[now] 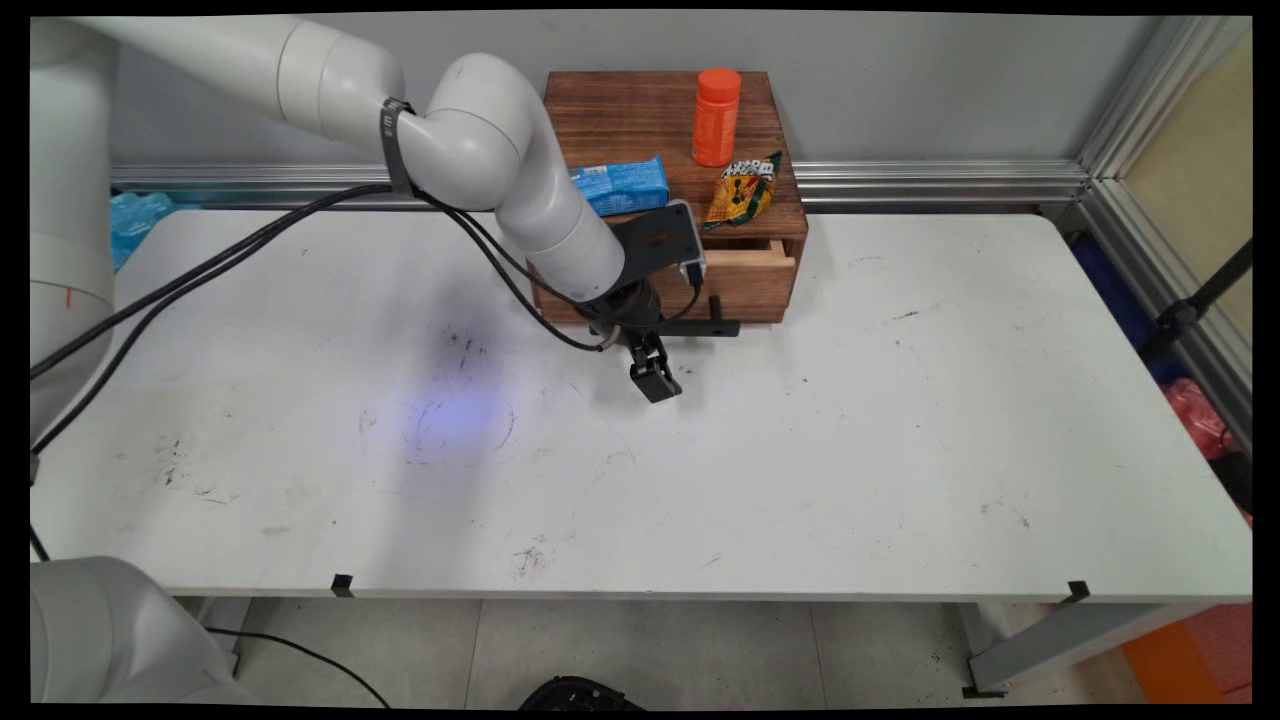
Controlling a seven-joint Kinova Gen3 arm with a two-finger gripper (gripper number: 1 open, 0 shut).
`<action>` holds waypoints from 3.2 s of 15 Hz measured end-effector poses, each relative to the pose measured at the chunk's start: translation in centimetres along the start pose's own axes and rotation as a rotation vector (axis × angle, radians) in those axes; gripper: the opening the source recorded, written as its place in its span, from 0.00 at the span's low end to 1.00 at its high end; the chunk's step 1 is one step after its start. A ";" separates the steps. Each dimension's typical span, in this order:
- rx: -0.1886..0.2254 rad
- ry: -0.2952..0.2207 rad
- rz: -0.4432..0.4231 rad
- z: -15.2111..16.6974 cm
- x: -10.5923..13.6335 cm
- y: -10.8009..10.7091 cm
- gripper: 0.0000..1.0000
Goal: Open the drawer
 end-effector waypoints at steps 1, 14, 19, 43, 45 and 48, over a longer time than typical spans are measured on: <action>-0.001 0.000 -0.001 0.0 0.0 0.1 1.00; -0.006 0.005 -0.015 -0.5 1.0 2.0 1.00; -0.006 0.007 -0.019 -0.7 1.3 2.5 1.00; -0.022 -0.003 -0.036 -2.2 1.0 4.5 1.00; -0.027 -0.008 -0.041 -2.4 0.7 4.9 1.00; -0.036 -0.014 -0.047 -2.6 0.3 5.5 1.00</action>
